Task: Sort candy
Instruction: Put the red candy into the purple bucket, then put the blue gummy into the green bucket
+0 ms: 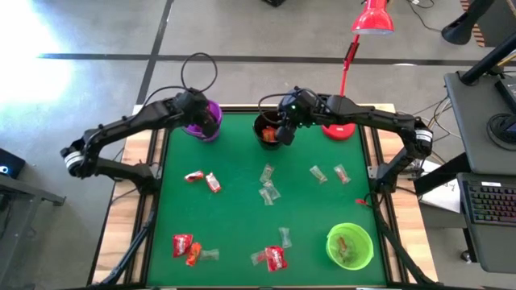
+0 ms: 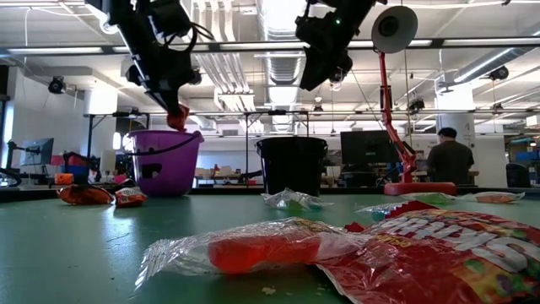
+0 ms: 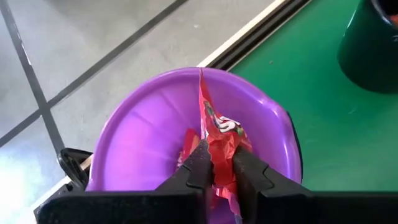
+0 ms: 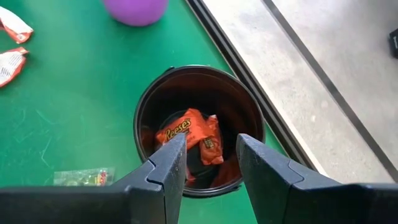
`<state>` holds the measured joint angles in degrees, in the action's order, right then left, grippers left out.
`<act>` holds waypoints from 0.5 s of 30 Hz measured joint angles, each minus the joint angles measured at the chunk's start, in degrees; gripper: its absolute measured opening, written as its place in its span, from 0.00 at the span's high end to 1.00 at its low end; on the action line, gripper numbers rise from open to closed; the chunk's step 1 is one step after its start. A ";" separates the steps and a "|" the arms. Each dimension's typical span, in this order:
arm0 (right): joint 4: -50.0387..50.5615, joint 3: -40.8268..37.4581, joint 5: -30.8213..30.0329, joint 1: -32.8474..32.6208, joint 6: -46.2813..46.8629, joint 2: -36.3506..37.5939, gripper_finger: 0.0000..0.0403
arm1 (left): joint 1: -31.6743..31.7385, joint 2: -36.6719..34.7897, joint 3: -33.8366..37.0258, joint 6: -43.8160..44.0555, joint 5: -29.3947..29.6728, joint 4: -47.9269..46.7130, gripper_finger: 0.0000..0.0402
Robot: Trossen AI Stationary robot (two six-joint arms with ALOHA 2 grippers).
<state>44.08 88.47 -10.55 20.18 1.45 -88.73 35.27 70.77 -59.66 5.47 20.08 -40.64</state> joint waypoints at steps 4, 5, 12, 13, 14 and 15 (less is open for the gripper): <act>0.85 0.00 -0.01 0.00 0.02 0.00 0.66 | 0.01 0.99 0.06 0.14 0.33 0.01 0.87; 1.36 0.00 0.00 0.00 0.02 0.00 0.66 | 0.06 1.22 0.11 0.14 0.35 -0.19 0.84; 4.56 -0.04 0.03 0.00 1.95 0.00 0.66 | 0.11 1.43 0.14 -0.47 3.57 -0.38 0.71; 4.76 -0.04 0.04 0.00 1.95 0.00 0.66 | 0.12 1.21 0.04 -0.47 3.62 -0.71 0.70; 4.97 -0.04 0.07 0.00 1.95 0.00 0.66 | 0.11 0.99 -0.43 -0.46 3.56 -1.20 0.69; 5.07 -0.07 0.14 0.00 1.96 0.00 0.66 | 0.02 0.65 -1.08 -0.42 3.22 -1.14 0.68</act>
<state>49.15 88.40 -10.41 20.18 3.41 -88.73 35.28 71.42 -60.74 5.04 23.29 -41.78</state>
